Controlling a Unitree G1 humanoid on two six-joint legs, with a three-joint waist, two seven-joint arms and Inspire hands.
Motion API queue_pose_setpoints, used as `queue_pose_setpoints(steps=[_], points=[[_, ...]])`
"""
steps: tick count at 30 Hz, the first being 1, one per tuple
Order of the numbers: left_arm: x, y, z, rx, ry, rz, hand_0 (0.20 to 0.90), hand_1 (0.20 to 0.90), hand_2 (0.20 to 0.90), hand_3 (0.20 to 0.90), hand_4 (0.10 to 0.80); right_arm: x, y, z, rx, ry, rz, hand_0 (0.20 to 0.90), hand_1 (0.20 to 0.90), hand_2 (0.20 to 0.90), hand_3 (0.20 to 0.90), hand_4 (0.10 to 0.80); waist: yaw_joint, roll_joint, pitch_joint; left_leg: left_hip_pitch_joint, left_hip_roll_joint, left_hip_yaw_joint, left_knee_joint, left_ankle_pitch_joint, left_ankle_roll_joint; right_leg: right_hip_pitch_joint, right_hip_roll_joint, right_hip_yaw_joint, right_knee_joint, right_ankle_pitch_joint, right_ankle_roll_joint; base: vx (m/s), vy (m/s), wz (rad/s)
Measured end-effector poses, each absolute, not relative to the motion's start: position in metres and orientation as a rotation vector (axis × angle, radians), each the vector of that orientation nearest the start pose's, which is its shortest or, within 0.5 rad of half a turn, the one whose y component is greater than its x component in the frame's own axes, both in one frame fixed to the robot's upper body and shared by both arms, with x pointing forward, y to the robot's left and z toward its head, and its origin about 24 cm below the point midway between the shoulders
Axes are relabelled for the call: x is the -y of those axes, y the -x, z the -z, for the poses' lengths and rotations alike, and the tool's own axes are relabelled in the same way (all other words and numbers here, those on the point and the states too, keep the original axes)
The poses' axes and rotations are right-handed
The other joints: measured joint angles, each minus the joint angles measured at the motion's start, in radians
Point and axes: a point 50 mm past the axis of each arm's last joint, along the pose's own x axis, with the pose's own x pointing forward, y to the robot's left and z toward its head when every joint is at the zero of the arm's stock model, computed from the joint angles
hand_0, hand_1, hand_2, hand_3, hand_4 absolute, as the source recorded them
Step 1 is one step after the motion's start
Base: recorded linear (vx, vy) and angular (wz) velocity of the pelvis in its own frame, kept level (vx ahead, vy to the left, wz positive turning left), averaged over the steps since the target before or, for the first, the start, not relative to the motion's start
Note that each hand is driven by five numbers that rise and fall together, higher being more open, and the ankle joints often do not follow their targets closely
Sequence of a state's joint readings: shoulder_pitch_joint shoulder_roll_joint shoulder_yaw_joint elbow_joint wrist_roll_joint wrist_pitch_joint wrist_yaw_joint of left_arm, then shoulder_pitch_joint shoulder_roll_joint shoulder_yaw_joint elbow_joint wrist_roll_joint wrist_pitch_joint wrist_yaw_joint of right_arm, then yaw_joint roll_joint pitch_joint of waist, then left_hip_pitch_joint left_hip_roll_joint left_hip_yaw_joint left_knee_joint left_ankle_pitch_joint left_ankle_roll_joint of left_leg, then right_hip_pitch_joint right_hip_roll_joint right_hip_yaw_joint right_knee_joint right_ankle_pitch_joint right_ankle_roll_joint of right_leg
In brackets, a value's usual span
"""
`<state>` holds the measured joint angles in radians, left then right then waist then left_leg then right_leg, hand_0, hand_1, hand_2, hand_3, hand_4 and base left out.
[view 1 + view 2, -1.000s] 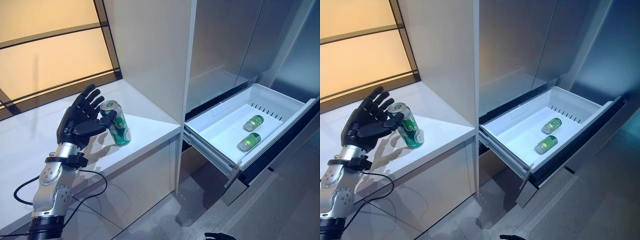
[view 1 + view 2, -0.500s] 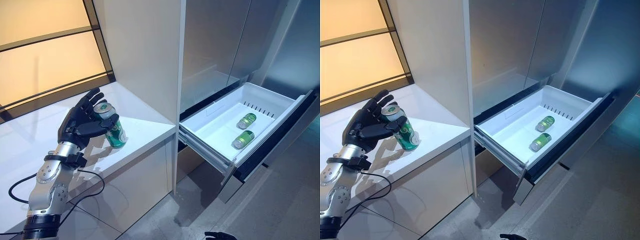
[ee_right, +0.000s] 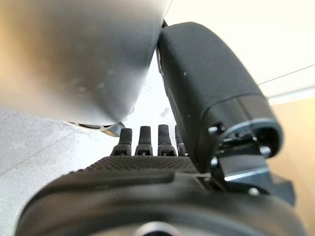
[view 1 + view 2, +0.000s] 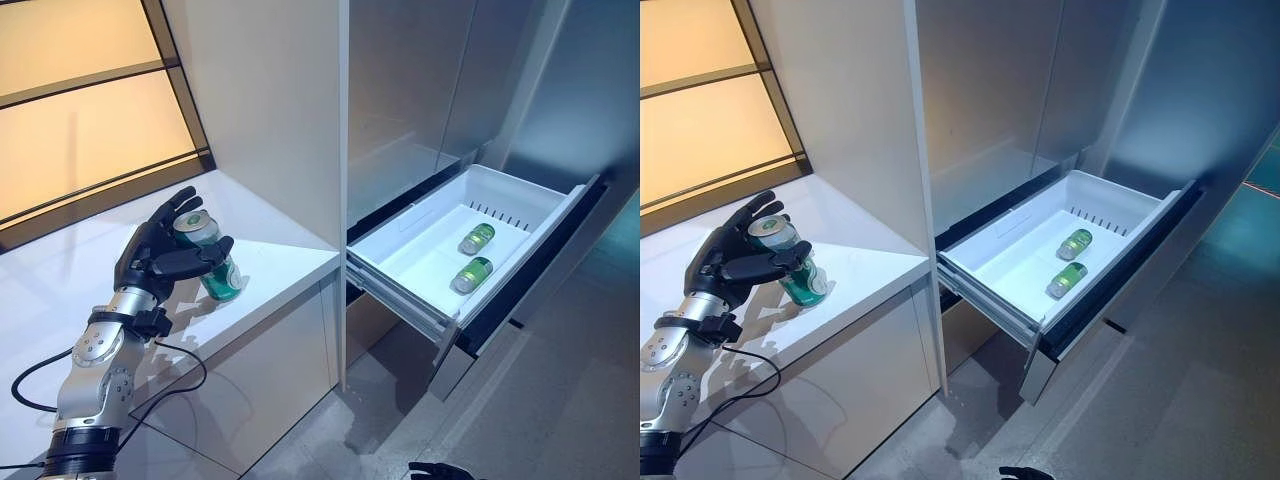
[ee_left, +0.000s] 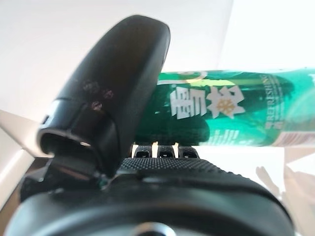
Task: Put drinks into fridge and close the fridge
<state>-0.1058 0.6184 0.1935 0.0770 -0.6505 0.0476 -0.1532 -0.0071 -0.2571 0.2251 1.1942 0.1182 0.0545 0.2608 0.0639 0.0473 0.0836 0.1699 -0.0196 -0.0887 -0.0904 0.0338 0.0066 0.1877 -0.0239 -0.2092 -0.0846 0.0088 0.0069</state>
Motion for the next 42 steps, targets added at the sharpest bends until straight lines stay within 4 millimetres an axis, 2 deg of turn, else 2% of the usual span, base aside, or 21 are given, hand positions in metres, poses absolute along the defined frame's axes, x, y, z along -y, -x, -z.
queue_pose_setpoints(steps=[25,26,27,28,29,30,31,42], points=[[-0.295,-0.271,-0.108,0.068,0.055,-0.034,0.9,0.9,0.9,0.9,0.8,0.218,-0.089,0.163,-1.281,0.089,-0.192,0.9,0.9,0.9,0.9,0.8,-0.012,-0.005,-0.009,0.011,0.002,0.028,0.0,-0.001,0.002,-0.001,0.002,0.027,0.0,0.008,-0.003,0.003,-0.001,-0.03],[-0.295,-0.271,-0.107,0.067,0.055,-0.036,0.841,0.841,0.841,0.831,0.731,0.218,-0.089,0.163,-1.282,0.088,-0.192,0.9,0.9,0.9,0.9,0.8,-0.012,-0.006,-0.01,0.017,0.002,0.028,0.0,-0.001,0.002,-0.001,0.002,0.028,0.0,0.008,-0.003,0.0,0.0,0.0],[-0.295,-0.271,-0.107,0.067,0.055,-0.036,0.841,0.841,0.841,0.831,0.731,0.218,-0.089,0.163,-1.282,0.088,-0.192,0.9,0.9,0.9,0.9,0.8,-0.012,-0.006,-0.01,0.017,0.002,0.028,0.0,-0.001,0.002,-0.001,0.002,0.028,0.0,0.008,-0.003,0.0,0.0,0.0],[-0.296,-0.272,-0.106,0.061,0.058,-0.041,0.582,0.582,0.582,0.529,0.429,0.218,-0.089,0.163,-1.282,0.088,-0.192,0.9,0.9,0.9,0.9,0.8,-0.013,-0.006,-0.011,0.017,0.003,0.029,0.0,-0.001,0.002,0.0,0.002,0.03,0.0,0.009,-0.003,0.014,-0.001,-0.03],[-0.297,-0.272,-0.105,0.059,0.059,-0.043,0.512,0.512,0.512,0.447,0.347,0.218,-0.089,0.163,-1.282,0.088,-0.192,0.9,0.9,0.9,0.9,0.8,-0.013,-0.006,-0.011,0.018,0.003,0.03,0.0,-0.001,0.002,0.0,0.002,0.031,0.0,0.009,-0.003,0.016,-0.001,-0.04],[-0.297,-0.272,-0.105,0.058,0.06,-0.043,0.488,0.488,0.488,0.42,0.32,0.218,-0.088,0.163,-1.282,0.087,-0.193,0.9,0.9,0.9,0.9,0.8,-0.014,-0.007,-0.011,0.017,0.003,0.031,0.0,-0.001,0.002,-0.001,0.003,0.032,0.0,0.009,-0.003,0.019,-0.002,-0.05],[-0.297,-0.272,-0.105,0.058,0.06,-0.043,0.302,0.302,0.302,0.203,0.103,0.217,-0.088,0.163,-1.282,0.087,-0.193,0.9,0.9,0.9,0.9,0.8,-0.013,-0.008,-0.012,0.017,0.003,0.037,0.0,-0.002,0.002,-0.001,0.003,0.034,0.0,0.01,-0.003,0.014,0.0,-0.07],[-0.297,-0.272,-0.105,0.057,0.061,-0.059,0.3,0.3,0.3,0.2,0.1,0.216,-0.088,0.163,-1.281,0.083,-0.195,0.9,0.9,0.9,0.9,0.8,-0.016,-0.012,-0.014,0.018,0.005,0.05,0.0,-0.007,0.005,-0.004,0.004,0.054,0.0,0.014,-0.003,0.006,0.001,-0.05]])
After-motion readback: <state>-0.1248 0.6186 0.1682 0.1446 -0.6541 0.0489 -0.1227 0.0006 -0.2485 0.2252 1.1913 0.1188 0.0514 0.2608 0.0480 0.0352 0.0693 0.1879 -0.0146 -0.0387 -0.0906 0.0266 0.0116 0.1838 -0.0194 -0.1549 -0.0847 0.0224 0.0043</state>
